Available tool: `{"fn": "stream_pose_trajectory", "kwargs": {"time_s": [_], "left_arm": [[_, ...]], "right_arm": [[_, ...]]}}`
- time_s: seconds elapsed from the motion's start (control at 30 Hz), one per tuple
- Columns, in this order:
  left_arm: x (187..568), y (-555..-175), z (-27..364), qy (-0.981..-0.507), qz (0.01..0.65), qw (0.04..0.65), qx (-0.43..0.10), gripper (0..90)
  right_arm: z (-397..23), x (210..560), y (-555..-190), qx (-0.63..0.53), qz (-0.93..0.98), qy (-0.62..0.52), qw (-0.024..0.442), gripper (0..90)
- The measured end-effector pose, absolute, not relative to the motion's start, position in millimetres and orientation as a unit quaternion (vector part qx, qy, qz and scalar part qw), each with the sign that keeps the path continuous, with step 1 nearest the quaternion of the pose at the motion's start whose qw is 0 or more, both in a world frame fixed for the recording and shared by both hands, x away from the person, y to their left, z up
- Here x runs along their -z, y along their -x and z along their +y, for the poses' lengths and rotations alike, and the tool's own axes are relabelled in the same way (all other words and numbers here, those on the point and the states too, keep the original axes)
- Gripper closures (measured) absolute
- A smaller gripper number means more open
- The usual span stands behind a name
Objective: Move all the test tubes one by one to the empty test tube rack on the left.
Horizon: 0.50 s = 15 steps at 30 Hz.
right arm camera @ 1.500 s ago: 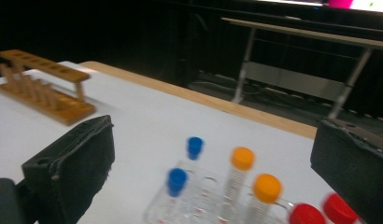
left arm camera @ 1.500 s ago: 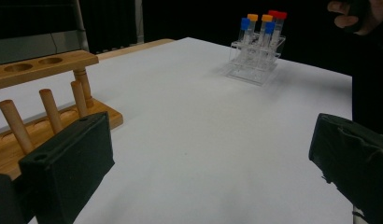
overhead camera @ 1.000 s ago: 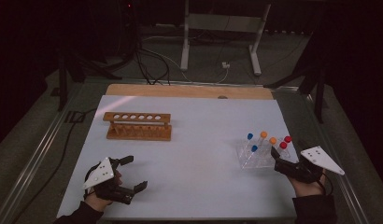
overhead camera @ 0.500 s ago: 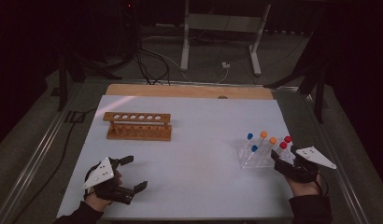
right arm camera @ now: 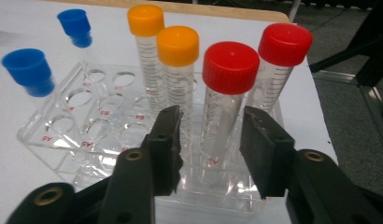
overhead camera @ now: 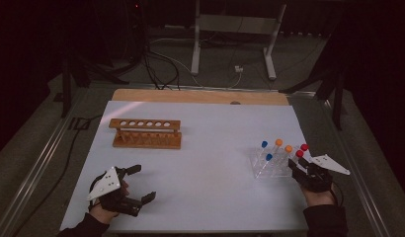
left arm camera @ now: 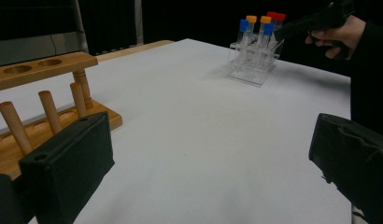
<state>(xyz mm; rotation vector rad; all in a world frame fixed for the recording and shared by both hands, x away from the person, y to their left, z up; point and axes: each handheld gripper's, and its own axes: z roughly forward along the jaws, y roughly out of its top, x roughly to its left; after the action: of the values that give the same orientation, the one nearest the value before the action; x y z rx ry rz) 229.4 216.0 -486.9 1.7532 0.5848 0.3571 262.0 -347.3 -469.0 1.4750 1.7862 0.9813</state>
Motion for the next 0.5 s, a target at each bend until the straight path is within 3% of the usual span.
{"fn": "stream_pose_trajectory", "kwargs": {"time_s": [0.5], "left_arm": [[487.1, -229.5, 215.7, -0.754, 0.25, 0.588, -0.152, 0.7]], "right_arm": [[-348.4, 471.3, -266.3, -0.364, 0.675, -0.564, 0.306, 73.6]]}}
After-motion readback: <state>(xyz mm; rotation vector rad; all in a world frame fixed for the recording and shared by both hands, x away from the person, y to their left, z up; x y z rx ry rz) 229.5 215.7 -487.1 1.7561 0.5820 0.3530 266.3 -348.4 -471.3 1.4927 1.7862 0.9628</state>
